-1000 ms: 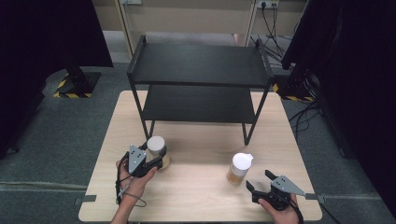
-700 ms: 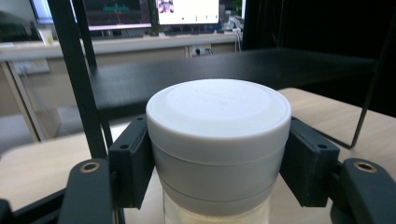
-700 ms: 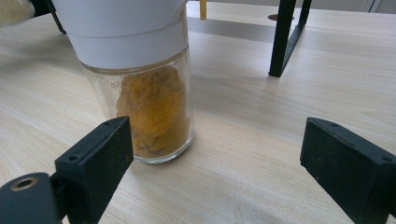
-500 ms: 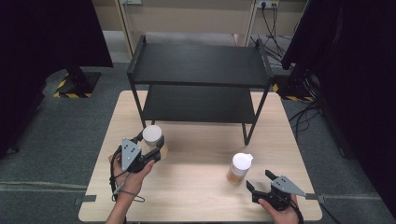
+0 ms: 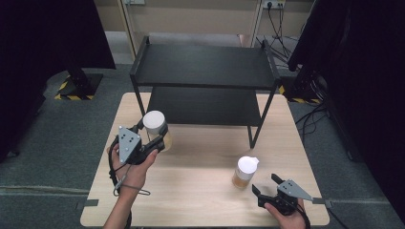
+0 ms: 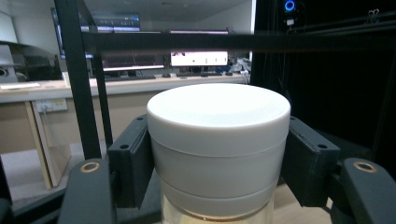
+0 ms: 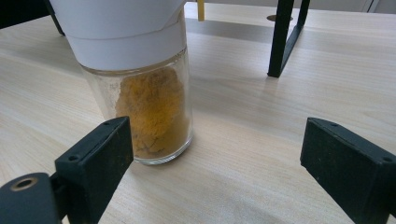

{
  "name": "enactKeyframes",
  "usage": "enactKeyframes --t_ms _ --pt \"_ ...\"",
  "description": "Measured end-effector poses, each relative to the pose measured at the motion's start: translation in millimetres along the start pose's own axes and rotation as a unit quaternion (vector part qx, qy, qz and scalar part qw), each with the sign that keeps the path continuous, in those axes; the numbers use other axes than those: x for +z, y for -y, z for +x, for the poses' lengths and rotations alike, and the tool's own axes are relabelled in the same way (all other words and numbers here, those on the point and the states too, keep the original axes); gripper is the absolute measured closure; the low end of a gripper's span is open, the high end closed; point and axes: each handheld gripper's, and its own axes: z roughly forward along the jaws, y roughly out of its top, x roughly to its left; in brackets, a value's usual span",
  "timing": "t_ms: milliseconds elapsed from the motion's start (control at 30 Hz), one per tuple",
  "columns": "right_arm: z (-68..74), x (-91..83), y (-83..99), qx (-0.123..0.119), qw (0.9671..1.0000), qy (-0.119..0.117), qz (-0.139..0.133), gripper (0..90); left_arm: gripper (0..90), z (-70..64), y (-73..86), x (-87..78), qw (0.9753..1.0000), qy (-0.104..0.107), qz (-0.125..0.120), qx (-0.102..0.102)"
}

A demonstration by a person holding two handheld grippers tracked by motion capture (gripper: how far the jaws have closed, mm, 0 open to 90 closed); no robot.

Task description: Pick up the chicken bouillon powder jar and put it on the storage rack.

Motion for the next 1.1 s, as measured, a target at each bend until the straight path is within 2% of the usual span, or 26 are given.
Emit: enactKeyframes --t_ms 267,1100 --pt "0.2 -0.3 0.4 0.002 1.0000 0.001 -0.001 9.7 34.1 -4.4 -16.1 3.8 0.9997 -0.006 -0.022 0.002" --pt "-0.1 -0.8 1.1 0.002 1.0000 0.000 -0.003 9.7 34.1 -3.4 -66.7 15.2 0.9980 -0.024 -0.057 0.013"
